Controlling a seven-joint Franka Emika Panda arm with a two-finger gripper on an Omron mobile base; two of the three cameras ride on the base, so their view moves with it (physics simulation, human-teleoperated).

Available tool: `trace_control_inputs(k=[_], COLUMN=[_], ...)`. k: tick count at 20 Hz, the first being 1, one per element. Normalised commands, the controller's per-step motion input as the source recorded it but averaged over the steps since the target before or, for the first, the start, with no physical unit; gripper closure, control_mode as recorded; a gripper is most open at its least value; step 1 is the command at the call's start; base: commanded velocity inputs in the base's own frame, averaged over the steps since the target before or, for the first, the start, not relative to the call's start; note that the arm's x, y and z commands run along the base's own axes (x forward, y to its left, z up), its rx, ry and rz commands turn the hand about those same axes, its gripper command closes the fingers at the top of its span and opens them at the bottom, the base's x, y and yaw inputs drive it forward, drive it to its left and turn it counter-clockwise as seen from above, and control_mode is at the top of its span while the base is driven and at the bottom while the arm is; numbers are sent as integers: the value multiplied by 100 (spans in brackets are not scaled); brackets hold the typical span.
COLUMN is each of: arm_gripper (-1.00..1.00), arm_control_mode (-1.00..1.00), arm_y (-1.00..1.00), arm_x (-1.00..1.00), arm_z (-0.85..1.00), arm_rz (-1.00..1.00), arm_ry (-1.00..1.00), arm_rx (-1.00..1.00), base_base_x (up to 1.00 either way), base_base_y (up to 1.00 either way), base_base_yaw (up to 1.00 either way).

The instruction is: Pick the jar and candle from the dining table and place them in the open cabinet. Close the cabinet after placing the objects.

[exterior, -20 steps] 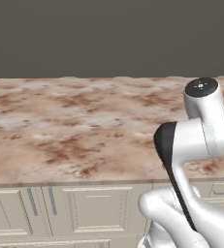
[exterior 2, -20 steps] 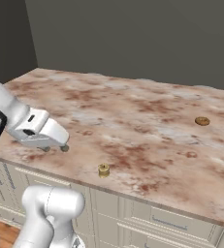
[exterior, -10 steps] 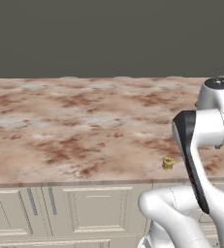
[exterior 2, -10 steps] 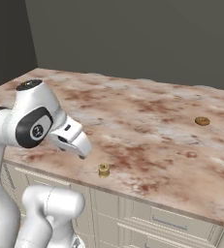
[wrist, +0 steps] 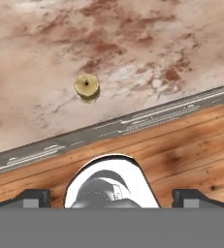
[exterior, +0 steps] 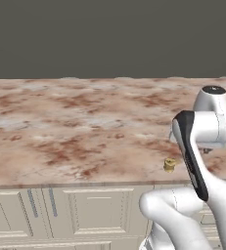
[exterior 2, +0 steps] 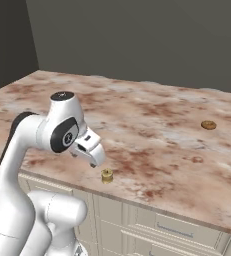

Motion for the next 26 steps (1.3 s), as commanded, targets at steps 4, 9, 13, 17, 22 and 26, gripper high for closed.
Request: trace_control_inputs(k=[4,9,13,17,22,26], arm_gripper=[-100,-100,-100,-100,-100,-100], arm_control_mode=[-100,-100,-100,-100,-100,-100], arm_y=[0,0,0,0,-5,-12], arm_x=[54,65,58,61,52,41], arm_z=[-27,-26,-34,-35,-41,-32], arm_rz=[0,0,0,0,0,-1], arm_ry=[12,10,1,1,0,-1], arm_rx=[2,4,1,0,1,6], base_base_x=[0,0,0,0,0,0], base_base_y=[0,0,0,0,0,0], base_base_yaw=[0,0,0,0,0,0])
